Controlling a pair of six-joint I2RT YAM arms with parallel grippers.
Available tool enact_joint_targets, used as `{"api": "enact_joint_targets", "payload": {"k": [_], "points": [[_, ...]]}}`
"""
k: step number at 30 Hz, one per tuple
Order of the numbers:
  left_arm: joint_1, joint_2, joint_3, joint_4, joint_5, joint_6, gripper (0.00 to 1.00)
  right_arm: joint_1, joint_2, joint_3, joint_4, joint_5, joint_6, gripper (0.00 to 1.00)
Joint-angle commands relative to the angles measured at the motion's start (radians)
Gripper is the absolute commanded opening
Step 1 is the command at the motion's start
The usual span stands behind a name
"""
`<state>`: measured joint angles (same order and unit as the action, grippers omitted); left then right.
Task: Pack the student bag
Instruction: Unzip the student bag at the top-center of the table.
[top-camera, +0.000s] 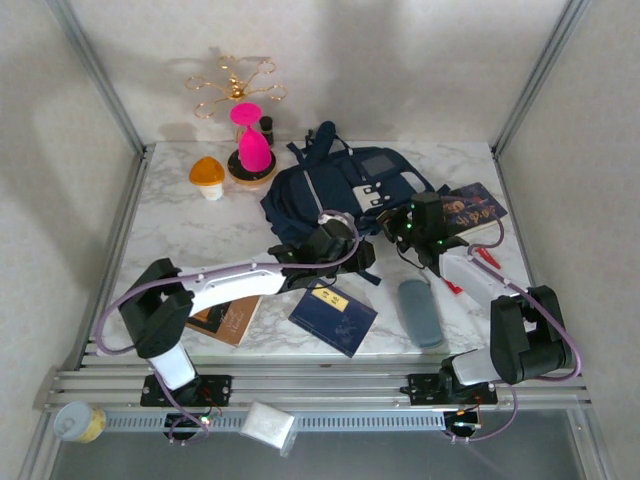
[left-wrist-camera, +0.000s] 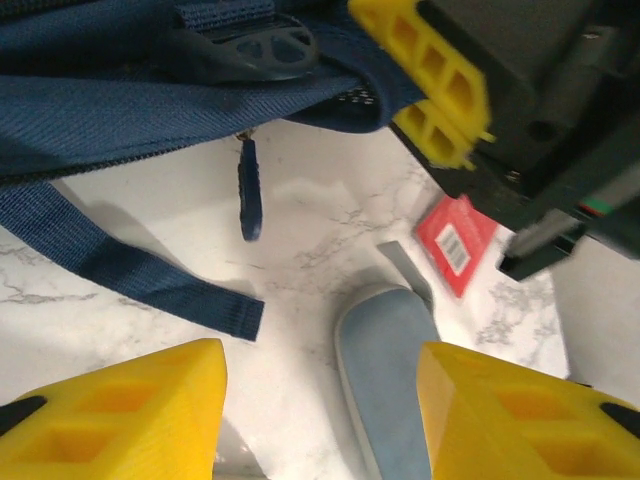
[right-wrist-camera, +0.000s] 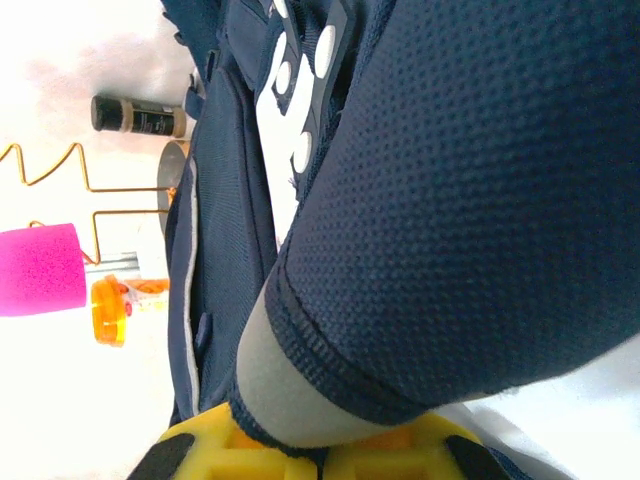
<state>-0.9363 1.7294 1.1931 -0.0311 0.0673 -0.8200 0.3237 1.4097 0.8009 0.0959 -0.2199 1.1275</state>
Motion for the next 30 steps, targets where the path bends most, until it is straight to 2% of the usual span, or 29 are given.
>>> {"api": "enact_joint_targets", "payload": {"k": [1, 6, 10, 14, 22, 25, 30], "points": [[0.005, 0.064, 0.096, -0.076, -0.048, 0.046, 0.52, 0.016, -0.033, -0.003, 0.090, -0.041, 0.019, 0.00], [0.025, 0.122, 0.134, -0.076, -0.062, 0.050, 0.49, 0.017, -0.024, -0.006, 0.099, -0.048, 0.018, 0.00], [0.036, 0.169, 0.189, -0.151, -0.094, 0.039, 0.46, 0.017, -0.016, -0.008, 0.109, -0.049, 0.018, 0.00], [0.046, 0.187, 0.186, -0.115, -0.106, 0.014, 0.42, 0.018, -0.007, -0.011, 0.120, -0.057, 0.022, 0.00], [0.064, 0.220, 0.209, 0.007, -0.046, 0.025, 0.31, 0.020, 0.000, -0.026, 0.134, -0.052, 0.023, 0.00], [0.068, 0.239, 0.230, 0.011, -0.030, 0.036, 0.23, 0.020, 0.007, -0.025, 0.133, -0.056, 0.017, 0.00], [0.076, 0.232, 0.240, -0.057, -0.072, 0.050, 0.03, 0.012, 0.008, -0.011, 0.120, -0.063, -0.004, 0.00]]}}
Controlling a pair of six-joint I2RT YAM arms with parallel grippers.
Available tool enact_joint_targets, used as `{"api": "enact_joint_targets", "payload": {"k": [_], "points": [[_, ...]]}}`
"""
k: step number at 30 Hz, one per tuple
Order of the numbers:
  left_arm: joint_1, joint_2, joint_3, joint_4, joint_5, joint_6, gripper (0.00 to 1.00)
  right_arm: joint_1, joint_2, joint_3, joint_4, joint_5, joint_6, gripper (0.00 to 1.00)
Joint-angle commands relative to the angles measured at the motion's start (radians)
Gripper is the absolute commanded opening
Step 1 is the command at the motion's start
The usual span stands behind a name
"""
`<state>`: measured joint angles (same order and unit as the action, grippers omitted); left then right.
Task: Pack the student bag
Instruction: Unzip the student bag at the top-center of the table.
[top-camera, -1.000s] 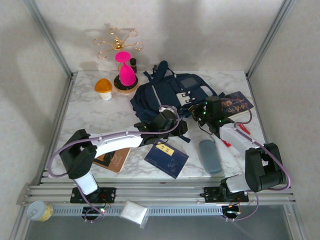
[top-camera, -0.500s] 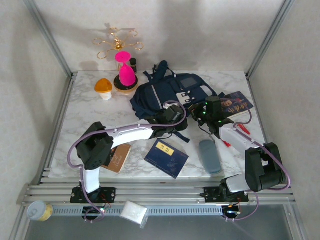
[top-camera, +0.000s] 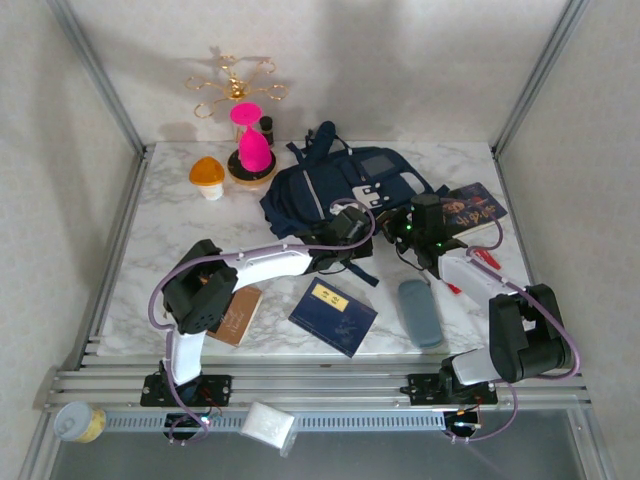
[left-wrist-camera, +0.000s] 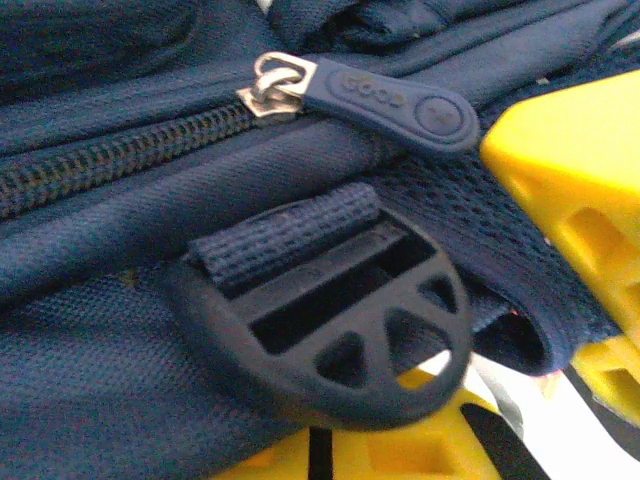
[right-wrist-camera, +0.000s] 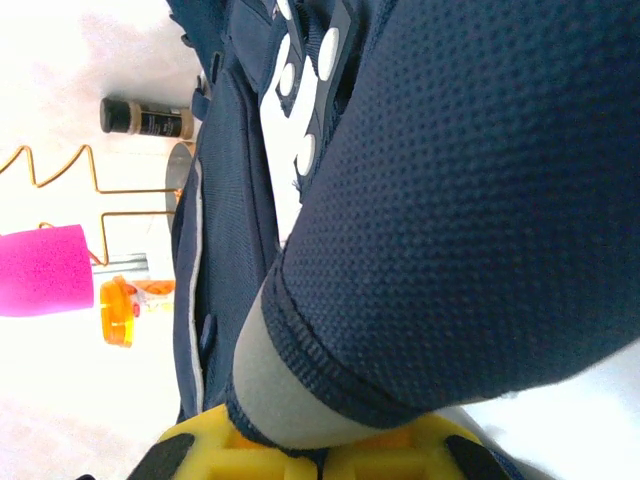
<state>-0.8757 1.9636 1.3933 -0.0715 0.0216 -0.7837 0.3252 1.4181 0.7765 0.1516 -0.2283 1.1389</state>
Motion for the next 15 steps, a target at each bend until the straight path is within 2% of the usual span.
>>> {"api": "enact_joint_targets", "payload": {"k": [1, 5, 11, 15], "points": [[0.017, -0.011, 0.031, -0.019, -0.023, 0.020, 0.00, 0.006, 0.001, 0.021, 0.057, -0.059, -0.022, 0.00], [0.017, -0.088, -0.048, 0.014, -0.002, 0.042, 0.00, -0.030, 0.007, 0.058, 0.020, -0.084, -0.061, 0.00], [0.032, -0.184, -0.151, -0.071, -0.079, 0.133, 0.00, -0.128, 0.051, 0.149, -0.049, -0.175, -0.130, 0.00], [0.036, -0.264, -0.246, -0.028, -0.034, 0.215, 0.00, -0.191, 0.087, 0.200, -0.067, -0.217, -0.153, 0.00]]}}
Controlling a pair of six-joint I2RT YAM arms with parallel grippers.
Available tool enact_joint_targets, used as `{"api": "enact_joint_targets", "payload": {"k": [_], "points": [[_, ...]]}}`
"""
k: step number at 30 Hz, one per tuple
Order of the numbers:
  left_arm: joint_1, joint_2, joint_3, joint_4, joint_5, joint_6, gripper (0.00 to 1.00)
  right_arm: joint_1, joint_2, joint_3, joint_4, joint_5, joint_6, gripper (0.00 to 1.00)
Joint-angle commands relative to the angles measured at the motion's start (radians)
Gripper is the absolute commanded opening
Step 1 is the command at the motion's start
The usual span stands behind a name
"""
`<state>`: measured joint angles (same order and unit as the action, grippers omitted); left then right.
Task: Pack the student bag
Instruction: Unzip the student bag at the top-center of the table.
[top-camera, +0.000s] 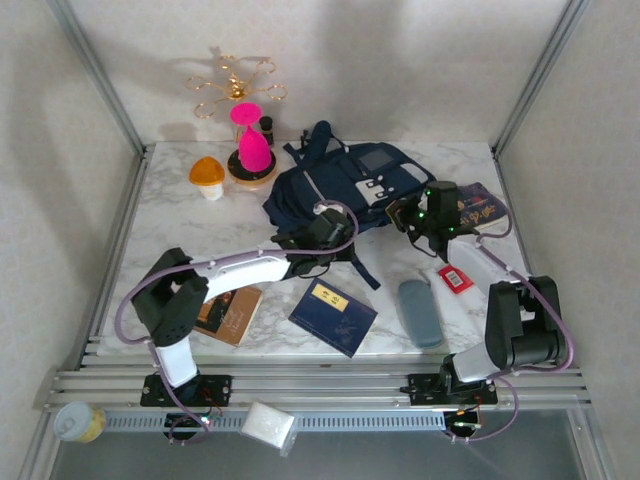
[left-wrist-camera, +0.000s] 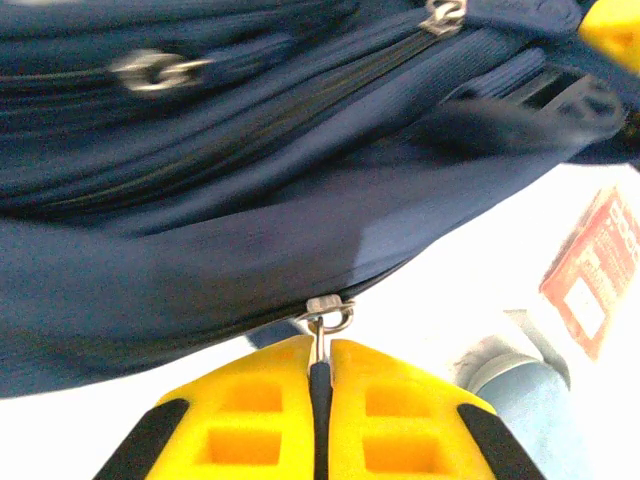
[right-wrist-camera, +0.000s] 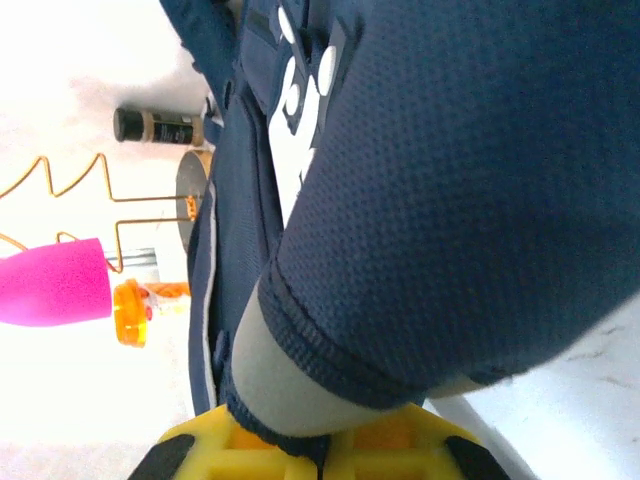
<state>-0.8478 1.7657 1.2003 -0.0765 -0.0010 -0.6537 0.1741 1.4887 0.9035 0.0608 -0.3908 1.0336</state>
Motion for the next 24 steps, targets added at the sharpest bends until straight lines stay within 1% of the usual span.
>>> {"api": "enact_joint_targets", "payload": {"k": [1, 3, 5, 6, 7, 8, 9, 13, 14, 17, 19, 20, 23, 24], "points": [[0.010, -0.076, -0.065, -0.031, -0.024, 0.097, 0.00, -0.058, 0.030, 0.092, 0.009, -0.055, -0.052, 0.00], [0.021, -0.090, -0.080, -0.049, -0.033, 0.117, 0.00, -0.082, 0.051, 0.114, 0.013, -0.055, -0.059, 0.00], [0.029, -0.089, -0.082, -0.036, -0.014, 0.122, 0.00, -0.082, 0.069, 0.137, 0.004, -0.042, -0.074, 0.00], [0.030, -0.084, -0.082, -0.006, 0.016, 0.130, 0.00, -0.077, 0.076, 0.143, 0.001, -0.049, -0.077, 0.04], [0.030, -0.078, -0.081, 0.029, 0.051, 0.140, 0.00, -0.071, 0.079, 0.147, -0.006, -0.052, -0.082, 0.12], [0.029, -0.069, -0.076, 0.065, 0.097, 0.143, 0.00, -0.064, 0.078, 0.148, -0.024, -0.052, -0.088, 0.25], [0.029, -0.059, -0.071, 0.094, 0.117, 0.136, 0.00, -0.061, 0.071, 0.144, -0.048, -0.046, -0.099, 0.38], [0.029, -0.029, -0.037, 0.129, 0.121, 0.108, 0.00, -0.059, 0.004, 0.078, -0.152, 0.019, -0.134, 0.64], [0.027, -0.024, -0.032, 0.138, 0.124, 0.102, 0.00, -0.054, -0.016, 0.054, -0.177, 0.031, -0.138, 0.69], [0.024, -0.006, -0.022, 0.168, 0.158, 0.092, 0.00, -0.008, -0.059, -0.014, -0.219, 0.041, -0.114, 0.78], [0.020, 0.002, -0.012, 0.165, 0.166, 0.095, 0.00, 0.046, -0.080, -0.078, -0.146, -0.022, -0.032, 0.81], [0.017, 0.003, -0.007, 0.164, 0.166, 0.098, 0.00, 0.081, -0.080, -0.082, -0.130, -0.030, -0.004, 0.83], [0.014, -0.001, -0.005, 0.158, 0.161, 0.101, 0.00, 0.164, -0.062, -0.059, -0.116, 0.056, 0.053, 0.88], [0.014, -0.004, -0.010, 0.163, 0.160, 0.098, 0.00, 0.171, -0.047, -0.068, -0.078, 0.052, 0.083, 0.88]]}}
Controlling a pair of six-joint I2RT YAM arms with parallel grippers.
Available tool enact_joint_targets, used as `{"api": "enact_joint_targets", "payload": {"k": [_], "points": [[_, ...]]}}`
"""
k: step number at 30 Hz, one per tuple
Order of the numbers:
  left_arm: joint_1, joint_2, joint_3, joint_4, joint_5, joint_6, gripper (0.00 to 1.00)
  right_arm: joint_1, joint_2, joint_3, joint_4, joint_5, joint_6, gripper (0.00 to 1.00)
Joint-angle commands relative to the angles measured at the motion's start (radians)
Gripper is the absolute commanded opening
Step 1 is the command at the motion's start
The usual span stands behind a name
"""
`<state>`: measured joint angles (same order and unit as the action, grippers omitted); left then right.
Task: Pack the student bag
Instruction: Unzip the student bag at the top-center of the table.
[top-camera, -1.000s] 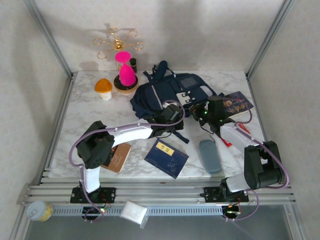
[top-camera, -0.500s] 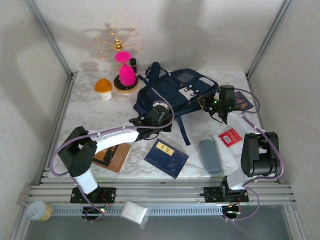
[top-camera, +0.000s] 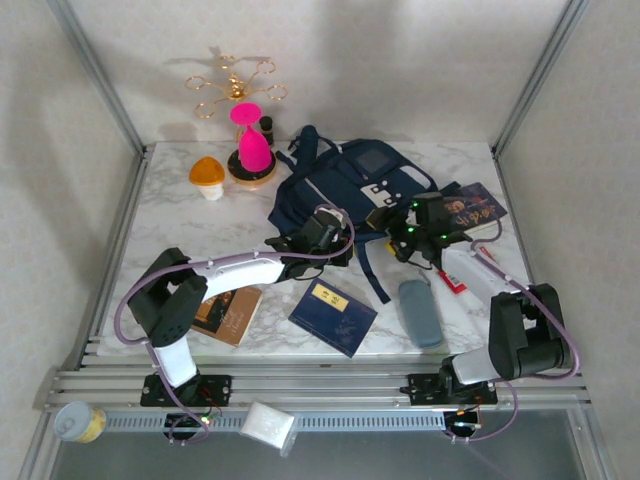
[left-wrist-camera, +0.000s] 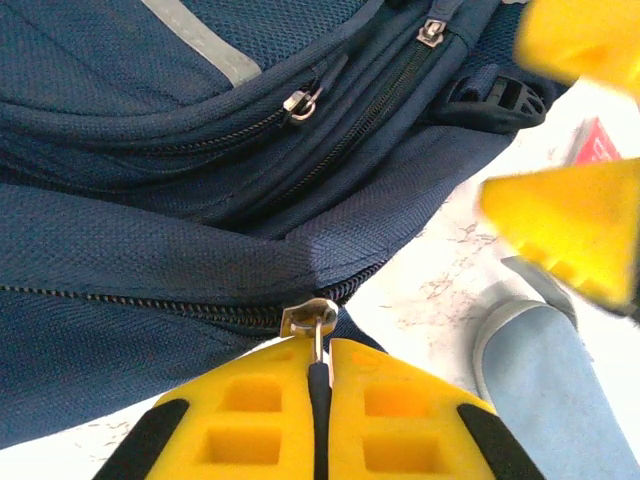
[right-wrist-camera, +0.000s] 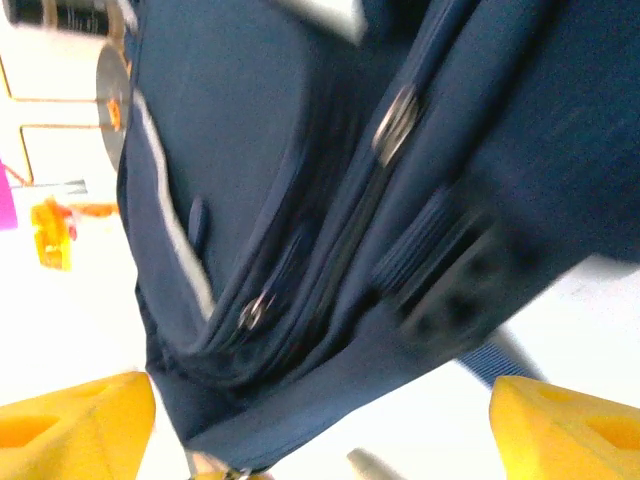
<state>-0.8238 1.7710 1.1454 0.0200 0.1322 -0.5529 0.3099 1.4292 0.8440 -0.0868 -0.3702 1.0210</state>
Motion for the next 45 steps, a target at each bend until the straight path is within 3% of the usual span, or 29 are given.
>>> {"api": "enact_joint_targets", "payload": {"k": [1, 6, 8, 11, 13, 15, 20, 23, 28, 29, 32, 36, 40, 45], "points": [[-0.011, -0.012, 0.039, 0.073, 0.029, -0.007, 0.00, 0.034, 0.036, -0.017, 0.116, 0.010, 0.135, 0.87], [-0.011, -0.030, 0.020, 0.083, 0.034, -0.018, 0.00, 0.050, 0.158, 0.040, 0.241, 0.023, 0.201, 0.71], [-0.011, -0.037, 0.017, 0.082, 0.038, -0.012, 0.00, 0.053, 0.190, 0.049, 0.288, 0.022, 0.205, 0.60], [-0.011, -0.055, 0.009, 0.065, 0.024, -0.010, 0.00, 0.062, 0.196, 0.053, 0.363, 0.045, 0.106, 0.45], [-0.011, -0.082, -0.015, 0.058, 0.014, -0.019, 0.00, 0.066, 0.193, 0.075, 0.299, 0.070, 0.028, 0.24], [-0.011, -0.119, -0.045, 0.037, -0.016, -0.044, 0.00, 0.051, 0.180, 0.070, 0.290, 0.028, -0.022, 0.10], [-0.010, -0.234, -0.161, -0.042, -0.091, -0.087, 0.00, -0.026, 0.118, 0.078, 0.195, -0.083, -0.165, 0.00], [0.002, -0.302, -0.238, -0.083, -0.164, -0.093, 0.00, -0.132, 0.068, 0.080, 0.152, -0.158, -0.243, 0.00], [0.058, -0.284, -0.277, -0.069, -0.121, -0.069, 0.00, -0.228, 0.136, 0.199, 0.017, -0.219, -0.382, 0.00], [0.058, -0.272, -0.272, -0.054, -0.121, -0.057, 0.00, -0.227, 0.148, 0.209, 0.017, -0.218, -0.388, 0.04], [0.060, -0.234, -0.249, 0.014, -0.098, -0.050, 0.00, -0.227, 0.174, 0.224, 0.007, -0.212, -0.369, 0.35], [0.053, -0.200, -0.205, 0.064, -0.064, -0.055, 0.00, -0.188, 0.130, 0.255, -0.147, -0.049, -0.359, 0.62], [0.048, -0.176, -0.183, 0.101, -0.048, -0.073, 0.00, -0.091, 0.082, 0.168, -0.171, -0.023, -0.265, 0.76], [0.034, -0.163, -0.155, 0.089, -0.040, -0.068, 0.00, 0.043, 0.061, 0.026, 0.014, -0.035, -0.023, 0.84]]}}
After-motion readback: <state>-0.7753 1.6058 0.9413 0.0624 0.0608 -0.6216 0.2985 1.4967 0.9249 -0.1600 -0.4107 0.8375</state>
